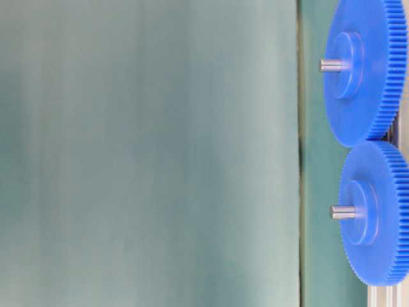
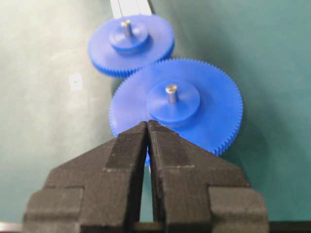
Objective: Insert the small gear onto the shaft.
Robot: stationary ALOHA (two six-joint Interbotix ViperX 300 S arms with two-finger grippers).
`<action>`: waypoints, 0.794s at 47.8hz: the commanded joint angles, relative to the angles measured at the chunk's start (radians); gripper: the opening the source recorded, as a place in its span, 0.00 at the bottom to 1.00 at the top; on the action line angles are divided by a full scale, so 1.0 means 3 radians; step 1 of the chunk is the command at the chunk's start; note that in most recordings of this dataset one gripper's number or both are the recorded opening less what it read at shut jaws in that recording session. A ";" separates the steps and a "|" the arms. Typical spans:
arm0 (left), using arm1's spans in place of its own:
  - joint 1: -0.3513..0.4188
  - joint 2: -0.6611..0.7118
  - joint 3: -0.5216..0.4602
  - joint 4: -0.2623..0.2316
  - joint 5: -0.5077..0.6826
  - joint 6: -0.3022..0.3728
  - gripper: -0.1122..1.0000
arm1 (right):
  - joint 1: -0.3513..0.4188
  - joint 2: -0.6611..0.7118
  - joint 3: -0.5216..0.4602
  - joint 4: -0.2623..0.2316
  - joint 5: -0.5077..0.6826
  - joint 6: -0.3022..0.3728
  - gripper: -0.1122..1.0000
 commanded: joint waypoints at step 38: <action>-0.0031 -0.0358 0.0378 0.0015 -0.0537 -0.0087 0.91 | 0.0005 0.0031 -0.0010 -0.0005 -0.0015 0.0036 0.20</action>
